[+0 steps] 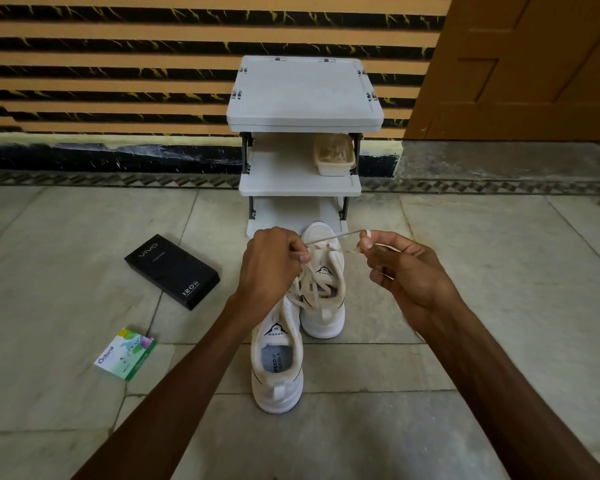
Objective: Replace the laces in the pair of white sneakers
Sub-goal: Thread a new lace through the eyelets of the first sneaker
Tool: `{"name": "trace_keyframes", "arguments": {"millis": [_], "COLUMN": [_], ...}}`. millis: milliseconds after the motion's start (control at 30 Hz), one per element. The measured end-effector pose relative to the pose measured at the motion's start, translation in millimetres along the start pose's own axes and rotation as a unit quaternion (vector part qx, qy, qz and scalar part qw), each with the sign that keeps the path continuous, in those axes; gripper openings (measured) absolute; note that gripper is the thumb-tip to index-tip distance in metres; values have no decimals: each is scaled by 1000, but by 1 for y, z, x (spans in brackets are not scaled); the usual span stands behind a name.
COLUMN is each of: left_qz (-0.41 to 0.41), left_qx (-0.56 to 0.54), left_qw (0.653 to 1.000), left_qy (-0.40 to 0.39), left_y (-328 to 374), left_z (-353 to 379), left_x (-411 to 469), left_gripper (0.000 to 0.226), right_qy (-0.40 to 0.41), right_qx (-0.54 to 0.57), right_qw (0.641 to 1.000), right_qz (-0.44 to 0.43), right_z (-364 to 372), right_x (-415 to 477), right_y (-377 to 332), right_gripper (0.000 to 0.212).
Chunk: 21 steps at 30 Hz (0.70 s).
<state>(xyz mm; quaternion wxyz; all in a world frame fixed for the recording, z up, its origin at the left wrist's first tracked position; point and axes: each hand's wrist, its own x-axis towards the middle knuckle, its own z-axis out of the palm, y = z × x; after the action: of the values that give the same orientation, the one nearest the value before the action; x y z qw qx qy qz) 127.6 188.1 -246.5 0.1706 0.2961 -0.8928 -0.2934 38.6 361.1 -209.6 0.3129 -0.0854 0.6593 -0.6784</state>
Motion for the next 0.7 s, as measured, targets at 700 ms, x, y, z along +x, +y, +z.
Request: {"name": "trace_keyframes", "arguments": {"millis": [700], "left_qz": [13], "left_qx": [7], "left_qw": [1000], "left_qy": [5], "left_y": [4], "left_z": [-6], "left_x": [-3], "left_gripper": [31], "right_qy": [171], "right_qx": [-82], "right_qw": [981], "right_qz": [-26], "right_z": [-7], "right_x": [14], "right_y": [10], "right_gripper": [26]}}
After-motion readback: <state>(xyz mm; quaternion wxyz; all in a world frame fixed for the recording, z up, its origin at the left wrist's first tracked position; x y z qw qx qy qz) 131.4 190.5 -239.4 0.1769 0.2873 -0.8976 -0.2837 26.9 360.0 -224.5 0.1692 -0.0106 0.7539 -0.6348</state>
